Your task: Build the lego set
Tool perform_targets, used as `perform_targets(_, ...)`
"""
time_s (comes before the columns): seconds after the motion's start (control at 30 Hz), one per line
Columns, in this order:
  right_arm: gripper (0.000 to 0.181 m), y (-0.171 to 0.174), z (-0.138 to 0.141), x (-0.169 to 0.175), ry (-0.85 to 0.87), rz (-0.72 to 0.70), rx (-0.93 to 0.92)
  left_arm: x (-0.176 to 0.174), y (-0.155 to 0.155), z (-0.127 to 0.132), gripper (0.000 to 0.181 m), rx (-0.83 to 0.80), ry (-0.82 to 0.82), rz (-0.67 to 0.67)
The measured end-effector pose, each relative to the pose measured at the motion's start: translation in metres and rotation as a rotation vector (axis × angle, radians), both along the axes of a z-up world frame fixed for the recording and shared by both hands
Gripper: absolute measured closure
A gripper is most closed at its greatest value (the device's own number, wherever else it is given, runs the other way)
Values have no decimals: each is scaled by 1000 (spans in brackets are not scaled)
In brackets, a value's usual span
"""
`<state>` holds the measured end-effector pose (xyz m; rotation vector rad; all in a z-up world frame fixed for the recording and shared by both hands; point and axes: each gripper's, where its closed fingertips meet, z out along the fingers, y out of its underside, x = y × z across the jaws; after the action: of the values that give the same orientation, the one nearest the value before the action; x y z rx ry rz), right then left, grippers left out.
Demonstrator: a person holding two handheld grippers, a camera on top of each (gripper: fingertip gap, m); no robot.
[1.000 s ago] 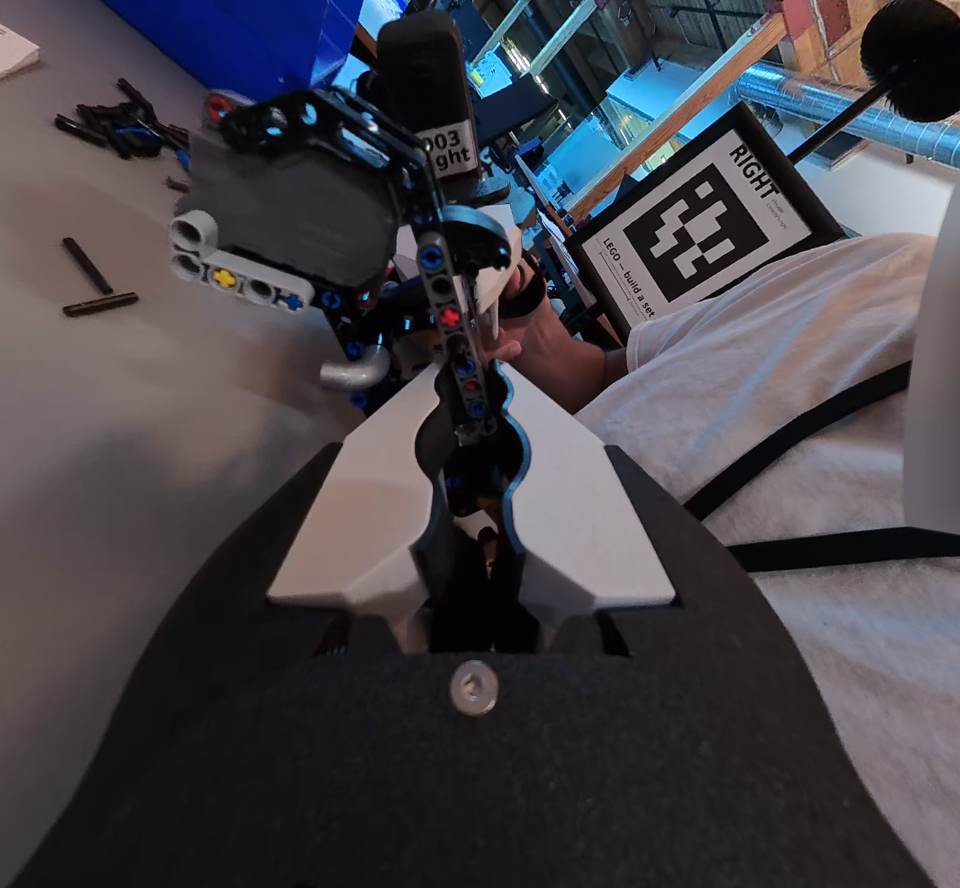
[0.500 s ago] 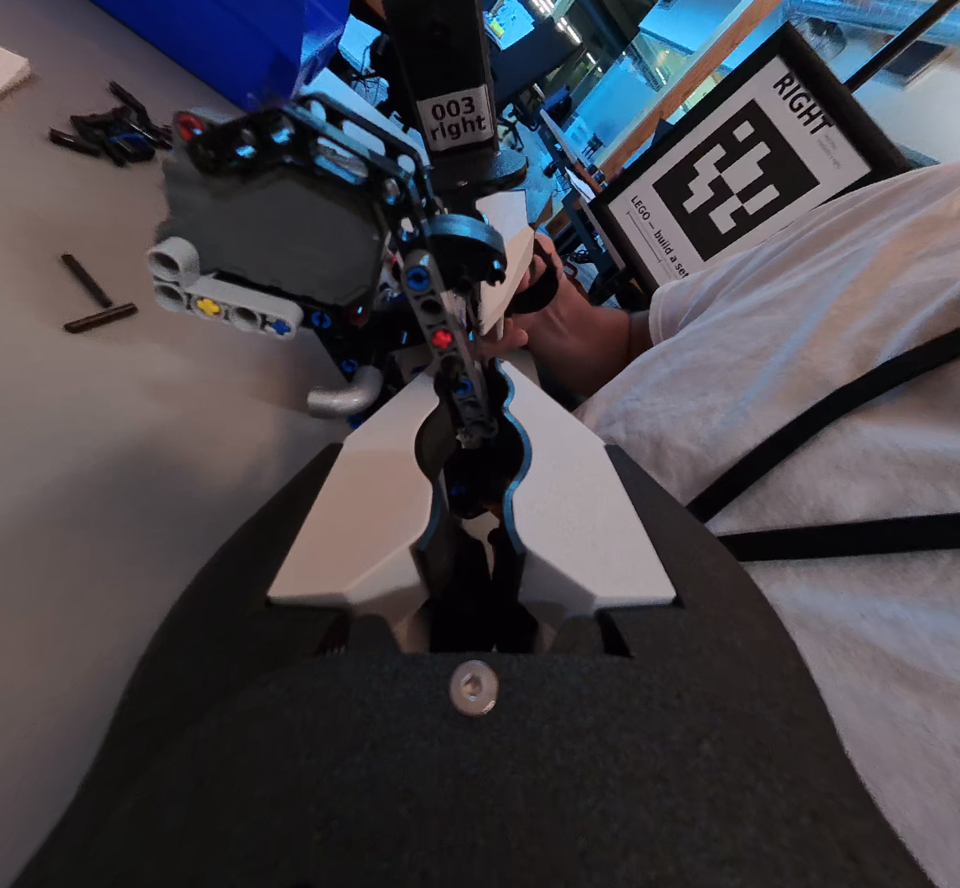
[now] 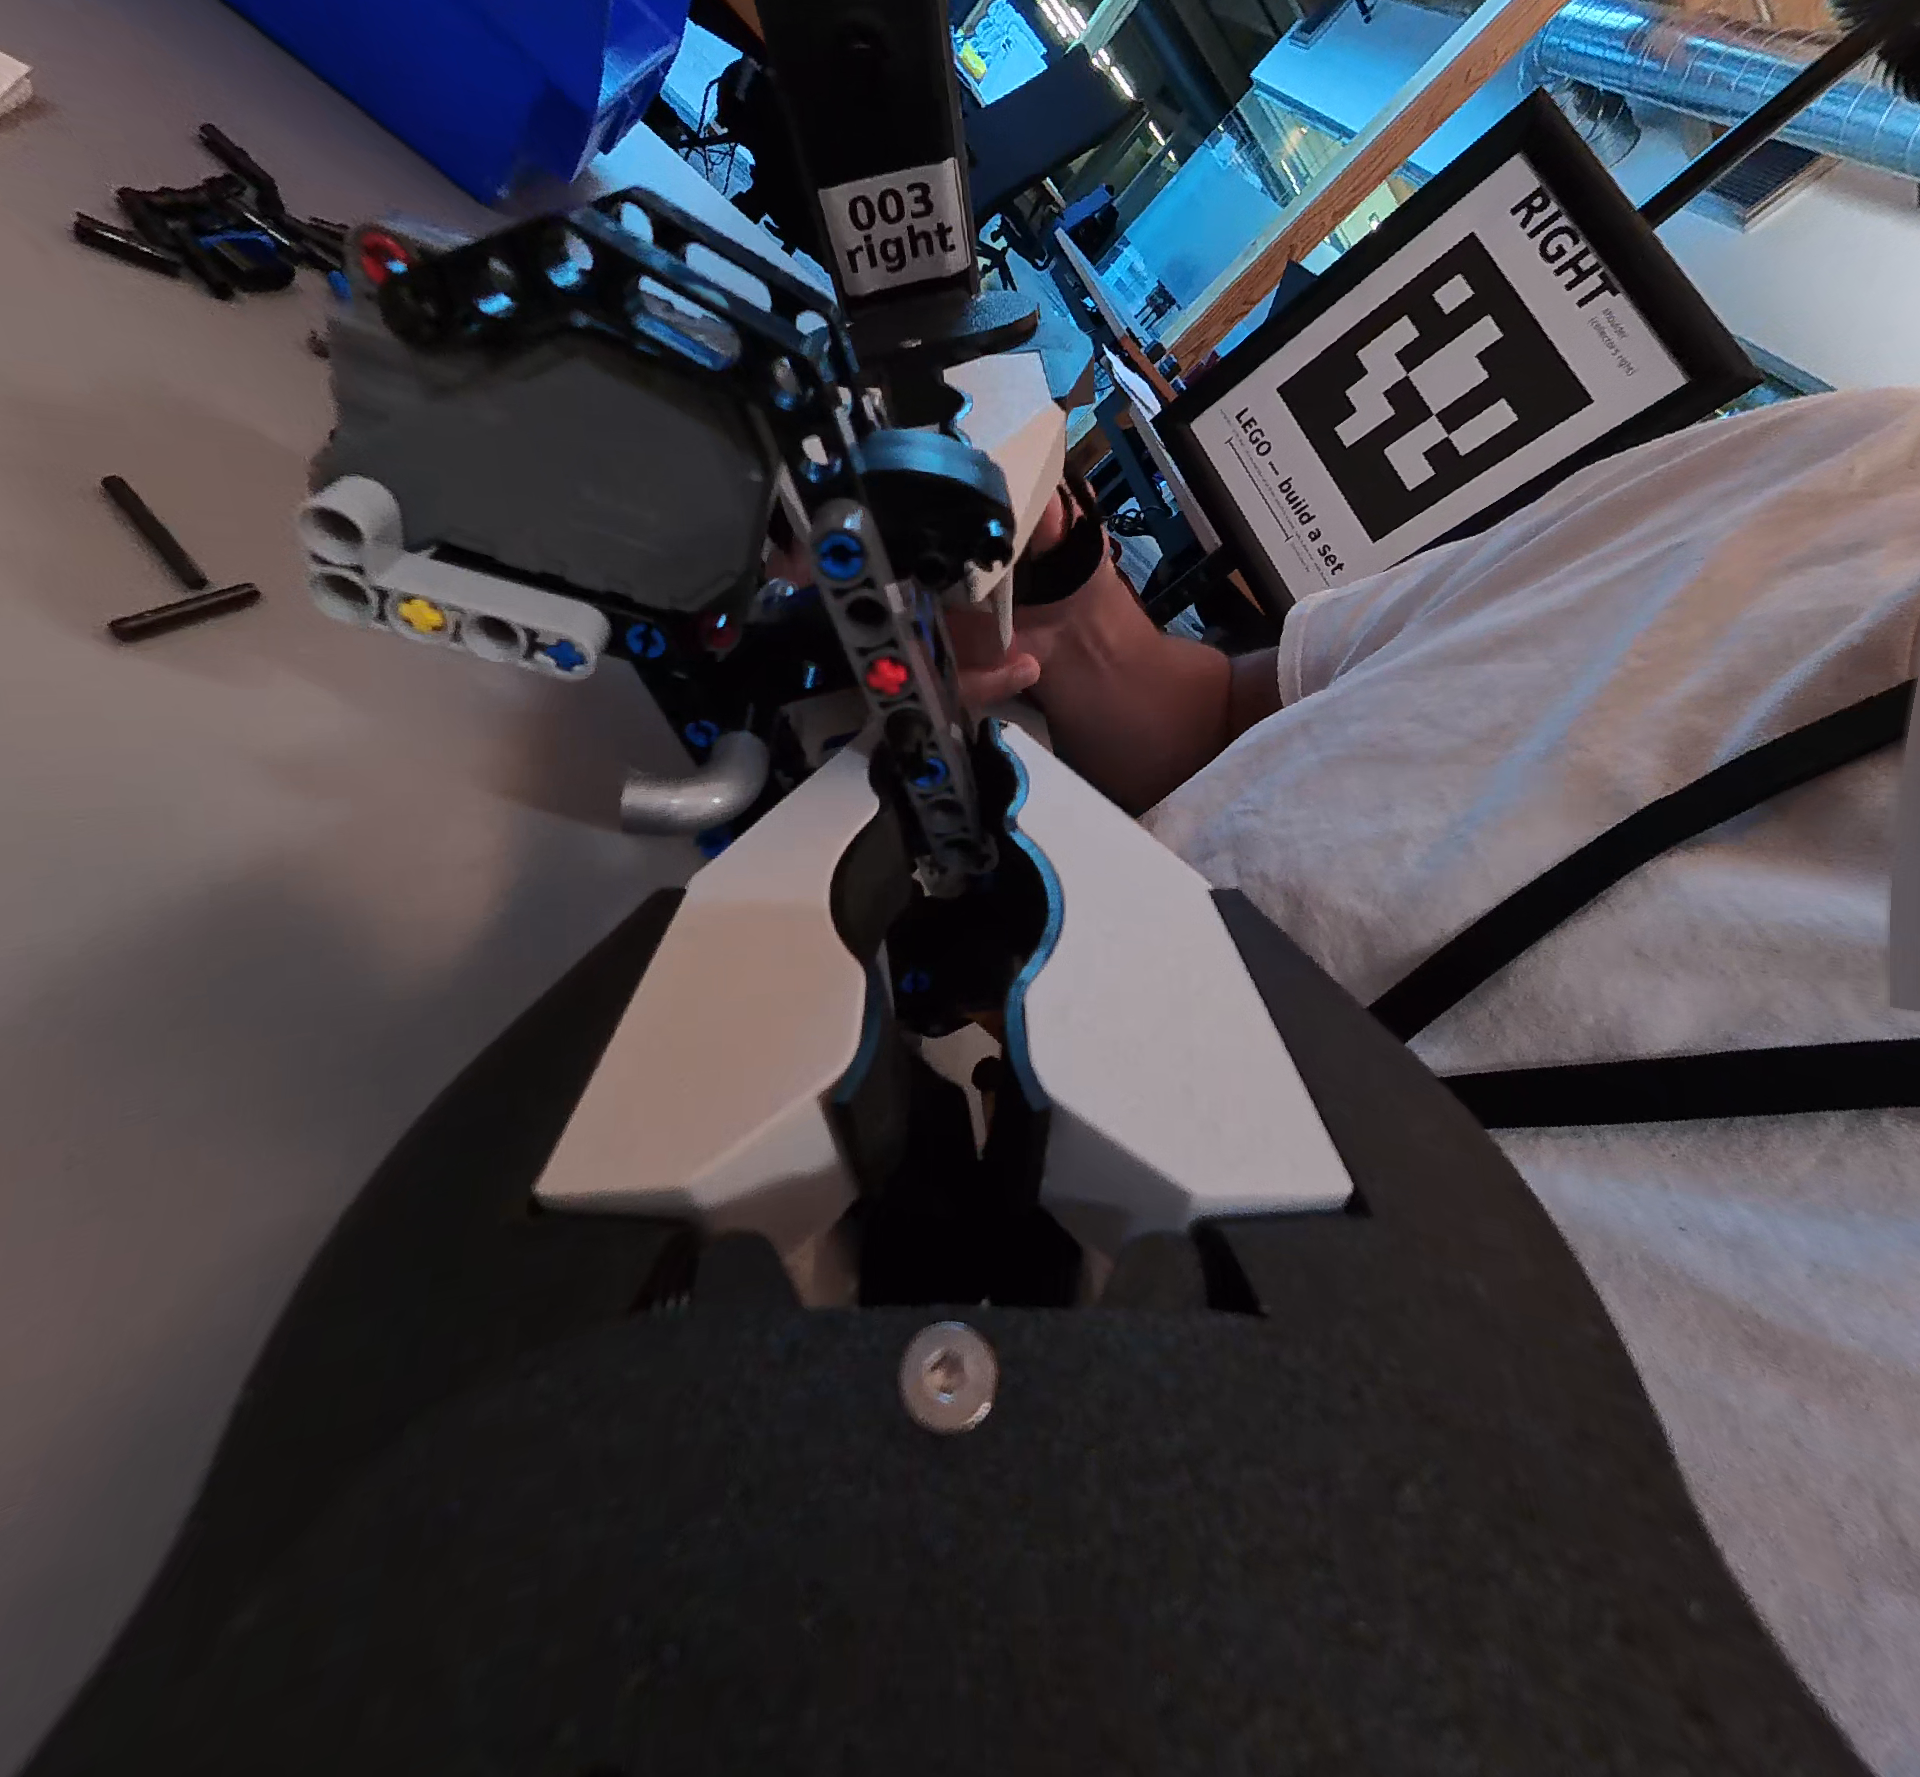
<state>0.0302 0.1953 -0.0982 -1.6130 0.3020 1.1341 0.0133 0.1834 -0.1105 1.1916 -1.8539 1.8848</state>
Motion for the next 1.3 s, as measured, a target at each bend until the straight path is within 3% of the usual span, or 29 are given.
perform_targets(0.13,173,-2,-1,1,10,6,-10,1,-1,-1,172,17,-18,1)
perform_targets(0.27,175,-4,-3,2,-63,-5,-10,4,10,-2,152,47,-10,9)
perform_targets(0.43,175,-8,-5,6,-53,-6,-22,15,30,9,150,-61,24,81)
perform_targets(0.63,174,-6,-3,5,-46,-1,-15,19,34,16,176,-193,54,110)
perform_targets(0.8,171,-2,5,9,44,-12,16,17,33,21,176,-182,-1,124)
perform_targets(1.0,174,-4,0,7,-27,-21,8,14,28,22,175,-105,-77,122)
perform_targets(1.3,174,-6,1,8,-19,-14,13,17,25,22,175,-131,-74,155)
